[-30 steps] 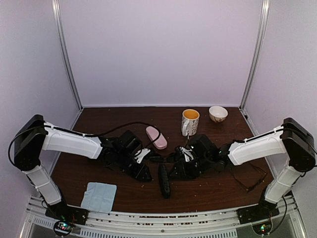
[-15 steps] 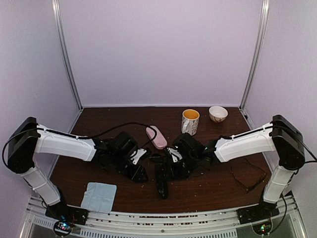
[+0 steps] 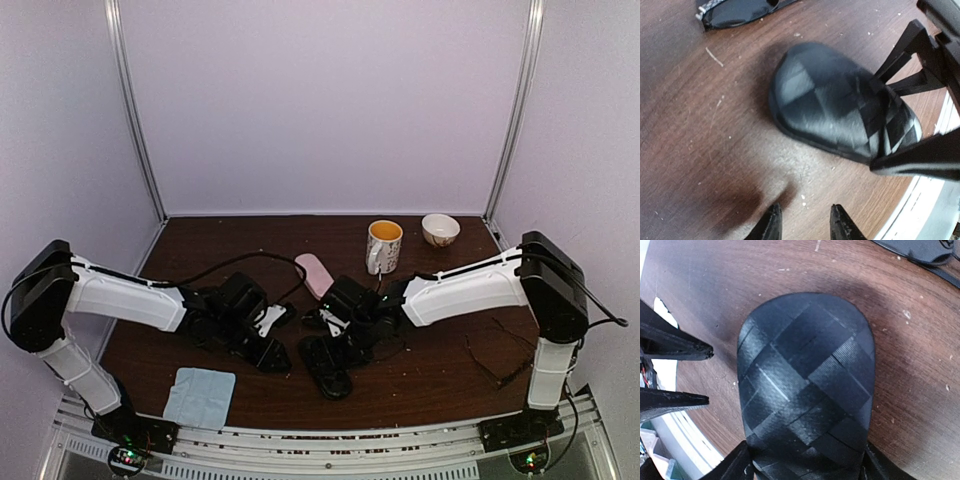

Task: Organize the sunglasses

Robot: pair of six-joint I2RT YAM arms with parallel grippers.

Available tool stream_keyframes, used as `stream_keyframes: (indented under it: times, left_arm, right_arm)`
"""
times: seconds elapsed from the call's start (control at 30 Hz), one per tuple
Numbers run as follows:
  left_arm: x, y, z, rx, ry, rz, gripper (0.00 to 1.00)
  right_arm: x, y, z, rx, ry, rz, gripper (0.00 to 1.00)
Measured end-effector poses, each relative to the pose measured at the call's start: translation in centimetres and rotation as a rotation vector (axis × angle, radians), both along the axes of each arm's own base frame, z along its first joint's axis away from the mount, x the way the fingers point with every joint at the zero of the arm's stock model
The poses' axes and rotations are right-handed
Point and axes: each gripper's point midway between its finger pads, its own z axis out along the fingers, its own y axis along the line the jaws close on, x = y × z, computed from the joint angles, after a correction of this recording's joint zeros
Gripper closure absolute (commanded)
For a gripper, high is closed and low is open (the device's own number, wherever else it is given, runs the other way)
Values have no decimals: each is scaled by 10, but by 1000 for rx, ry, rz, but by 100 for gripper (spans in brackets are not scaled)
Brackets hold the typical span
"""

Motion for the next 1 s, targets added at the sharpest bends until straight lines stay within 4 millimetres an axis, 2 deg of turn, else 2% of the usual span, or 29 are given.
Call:
stream_keyframes:
  times: [0.23,0.37,0.47,0.57,0.7,0.83,0.9,1.0]
  left_arm:
    - [0,2,0,-8,-4,3,63]
    - [3,1,11,-33,-28,10,60]
    - [5,2,22,-47,-51,17,57]
    - [8,2,34,-60,-79,29,54]
    - [14,0,57,-93,-124,43,48]
    - [20,-5,87,-157,-174,57,35]
    - [22,-7,102,-191,-194,65,26]
    - [24,-11,124,-249,-221,74,20]
  right_arm:
    - [-1,-2,-1,-25,-15,15,54]
    - [1,-5,1,-33,-32,15,59]
    - [2,-7,10,-19,-47,11,63]
    - [5,-8,33,44,-80,-1,65]
    - [12,-11,76,170,-143,-27,69]
    - [21,-14,118,303,-209,-54,74]
    - [22,-16,133,360,-231,-61,75]
    - [22,-18,151,436,-259,-63,79]
